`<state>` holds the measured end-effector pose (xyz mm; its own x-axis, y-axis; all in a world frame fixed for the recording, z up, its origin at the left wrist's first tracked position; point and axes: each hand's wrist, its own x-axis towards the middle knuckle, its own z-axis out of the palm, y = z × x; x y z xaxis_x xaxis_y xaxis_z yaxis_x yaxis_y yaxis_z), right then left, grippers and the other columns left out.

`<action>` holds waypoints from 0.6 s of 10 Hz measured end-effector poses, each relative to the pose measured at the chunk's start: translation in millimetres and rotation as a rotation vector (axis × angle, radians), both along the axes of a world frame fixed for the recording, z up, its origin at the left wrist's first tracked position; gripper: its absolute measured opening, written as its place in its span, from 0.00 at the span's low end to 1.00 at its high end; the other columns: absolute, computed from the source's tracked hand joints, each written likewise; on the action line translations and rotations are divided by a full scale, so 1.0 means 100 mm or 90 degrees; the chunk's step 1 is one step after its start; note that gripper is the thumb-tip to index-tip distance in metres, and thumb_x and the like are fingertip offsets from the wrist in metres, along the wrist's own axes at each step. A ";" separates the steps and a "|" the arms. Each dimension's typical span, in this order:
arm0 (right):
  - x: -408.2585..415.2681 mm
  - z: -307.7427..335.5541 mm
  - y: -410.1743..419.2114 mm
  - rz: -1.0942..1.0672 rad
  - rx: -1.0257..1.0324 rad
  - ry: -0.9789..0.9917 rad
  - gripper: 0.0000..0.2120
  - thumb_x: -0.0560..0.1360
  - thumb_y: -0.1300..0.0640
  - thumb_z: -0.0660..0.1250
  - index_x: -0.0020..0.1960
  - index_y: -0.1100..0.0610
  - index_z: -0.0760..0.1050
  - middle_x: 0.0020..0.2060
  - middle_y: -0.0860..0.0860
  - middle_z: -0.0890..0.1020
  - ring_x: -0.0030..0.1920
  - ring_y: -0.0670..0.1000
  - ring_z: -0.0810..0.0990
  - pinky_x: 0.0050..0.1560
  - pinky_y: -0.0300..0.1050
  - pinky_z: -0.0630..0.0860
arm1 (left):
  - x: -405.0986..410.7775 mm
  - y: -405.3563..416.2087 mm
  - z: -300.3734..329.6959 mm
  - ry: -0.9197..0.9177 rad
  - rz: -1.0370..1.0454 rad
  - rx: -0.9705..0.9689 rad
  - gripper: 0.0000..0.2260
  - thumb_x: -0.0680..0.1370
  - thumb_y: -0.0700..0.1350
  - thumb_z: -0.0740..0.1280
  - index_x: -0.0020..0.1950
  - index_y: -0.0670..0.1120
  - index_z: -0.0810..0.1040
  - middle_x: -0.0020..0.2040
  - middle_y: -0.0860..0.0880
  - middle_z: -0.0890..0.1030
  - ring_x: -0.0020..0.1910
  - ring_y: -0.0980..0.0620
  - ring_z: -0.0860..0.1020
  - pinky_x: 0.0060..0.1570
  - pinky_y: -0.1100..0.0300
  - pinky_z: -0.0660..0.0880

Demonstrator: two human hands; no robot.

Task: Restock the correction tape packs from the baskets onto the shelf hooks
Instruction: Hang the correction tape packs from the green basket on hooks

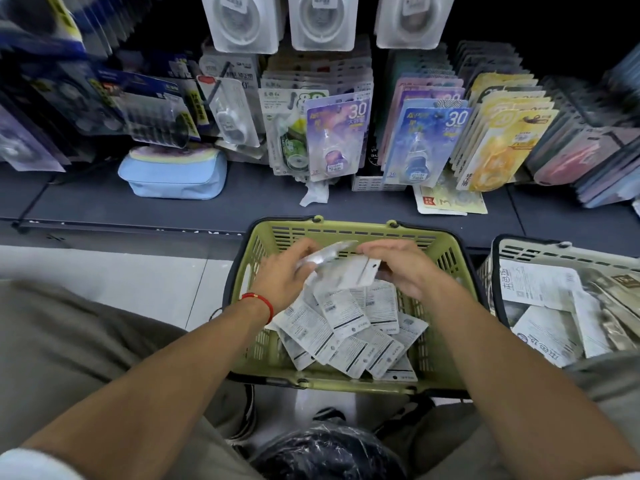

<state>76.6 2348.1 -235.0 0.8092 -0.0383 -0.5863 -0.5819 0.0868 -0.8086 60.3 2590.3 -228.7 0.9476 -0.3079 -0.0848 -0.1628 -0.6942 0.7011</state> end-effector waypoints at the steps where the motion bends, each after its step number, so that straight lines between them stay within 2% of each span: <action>1: -0.04 0.03 0.12 -0.204 0.221 0.059 0.05 0.81 0.66 0.69 0.48 0.67 0.81 0.44 0.60 0.86 0.42 0.52 0.85 0.39 0.38 0.85 | -0.02 -0.10 0.01 0.123 0.033 -0.134 0.06 0.86 0.48 0.65 0.61 0.53 0.78 0.52 0.52 0.85 0.47 0.48 0.82 0.45 0.55 0.78; 2: -0.10 -0.06 0.15 -0.306 0.336 0.116 0.05 0.79 0.66 0.71 0.52 0.68 0.80 0.50 0.62 0.85 0.48 0.54 0.84 0.35 0.38 0.85 | -0.02 -0.17 0.00 0.273 0.022 -0.228 0.12 0.81 0.55 0.72 0.64 0.58 0.80 0.52 0.58 0.85 0.52 0.55 0.84 0.48 0.61 0.80; 3: -0.17 -0.21 0.17 -0.322 0.368 0.146 0.14 0.79 0.59 0.74 0.58 0.68 0.80 0.55 0.63 0.84 0.53 0.57 0.84 0.36 0.41 0.85 | -0.06 -0.20 -0.11 0.310 0.018 -0.176 0.25 0.76 0.43 0.79 0.70 0.56 0.76 0.58 0.53 0.84 0.56 0.52 0.83 0.54 0.53 0.84; 4: -0.24 -0.52 0.15 -0.090 0.051 0.097 0.19 0.82 0.48 0.71 0.67 0.59 0.78 0.64 0.59 0.82 0.57 0.58 0.85 0.54 0.52 0.86 | -0.02 -0.15 -0.23 0.324 0.127 -0.152 0.28 0.75 0.35 0.77 0.72 0.50 0.73 0.62 0.47 0.82 0.62 0.44 0.80 0.64 0.44 0.78; 5: -0.37 -1.01 0.10 0.479 -0.555 -0.037 0.28 0.83 0.58 0.68 0.81 0.49 0.67 0.82 0.52 0.65 0.77 0.57 0.71 0.75 0.52 0.70 | 0.03 0.00 -0.27 0.379 0.241 -0.194 0.28 0.74 0.32 0.77 0.70 0.49 0.73 0.60 0.47 0.82 0.62 0.42 0.80 0.64 0.43 0.78; 6: -0.48 -1.30 0.21 0.727 -0.626 -0.051 0.42 0.81 0.70 0.63 0.86 0.45 0.49 0.86 0.48 0.45 0.85 0.54 0.49 0.84 0.55 0.52 | 0.06 0.11 -0.27 0.422 0.303 -0.288 0.30 0.73 0.30 0.76 0.71 0.51 0.75 0.61 0.45 0.84 0.60 0.40 0.82 0.62 0.39 0.80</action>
